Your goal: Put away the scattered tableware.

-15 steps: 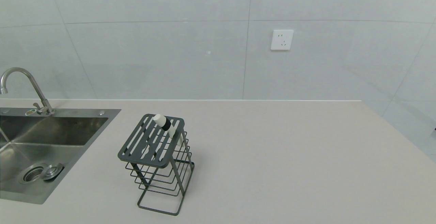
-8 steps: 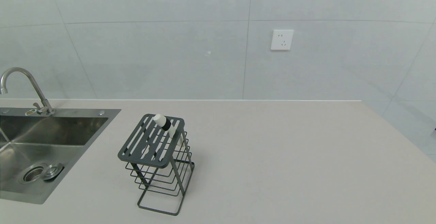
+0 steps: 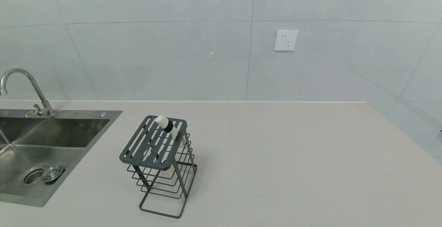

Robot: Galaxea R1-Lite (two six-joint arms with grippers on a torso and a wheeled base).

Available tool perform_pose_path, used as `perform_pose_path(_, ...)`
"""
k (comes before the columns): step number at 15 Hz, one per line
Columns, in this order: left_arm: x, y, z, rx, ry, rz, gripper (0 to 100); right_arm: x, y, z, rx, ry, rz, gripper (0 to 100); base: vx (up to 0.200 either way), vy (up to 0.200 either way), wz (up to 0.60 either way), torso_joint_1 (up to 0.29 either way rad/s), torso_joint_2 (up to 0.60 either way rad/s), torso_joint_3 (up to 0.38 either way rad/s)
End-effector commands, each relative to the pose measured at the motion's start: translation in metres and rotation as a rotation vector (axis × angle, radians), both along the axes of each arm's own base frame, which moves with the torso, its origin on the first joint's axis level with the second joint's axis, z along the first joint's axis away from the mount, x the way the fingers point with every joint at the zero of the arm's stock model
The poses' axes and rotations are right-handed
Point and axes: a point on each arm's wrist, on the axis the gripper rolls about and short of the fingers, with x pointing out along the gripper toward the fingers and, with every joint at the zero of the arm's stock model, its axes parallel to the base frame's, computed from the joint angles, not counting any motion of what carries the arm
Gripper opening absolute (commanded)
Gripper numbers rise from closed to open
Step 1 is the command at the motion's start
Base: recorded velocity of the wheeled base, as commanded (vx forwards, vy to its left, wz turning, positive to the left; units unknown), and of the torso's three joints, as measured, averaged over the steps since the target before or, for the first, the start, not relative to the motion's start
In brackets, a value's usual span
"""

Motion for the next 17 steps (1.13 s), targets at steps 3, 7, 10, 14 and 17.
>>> perform_pose_path(3,0.0001,0.0,0.0,0.0,0.001,0.002,100,0.0001,0.0,-0.0001,0.0,0.002,0.0,100,0.0,0.0,0.0,0.0,0.0,0.0)
perform_pose_path(7,0.0001,0.0,0.0,0.0,0.001,0.002,100,0.0,0.0,-0.0001,0.0,0.0,0.0,100,0.0,0.0,0.0,0.0,0.0,0.0)
perform_pose_path(10,0.0001,0.0,0.0,0.0,0.001,0.002,100,0.0001,0.0,-0.0001,0.0,0.002,0.0,100,0.0,0.0,0.0,0.0,0.0,0.0)
perform_pose_path(14,0.0001,0.0,0.0,0.0,0.001,0.0,100,0.0001,0.0,-0.0001,0.0,0.002,0.0,100,0.0,0.0,0.0,0.0,0.0,0.0)
perform_pose_path(17,0.0001,0.0,0.0,0.0,0.001,0.0,100,0.0001,0.0,-0.0001,-0.005,0.002,0.002,100,0.0,0.0,0.0,0.0,0.0,0.0)
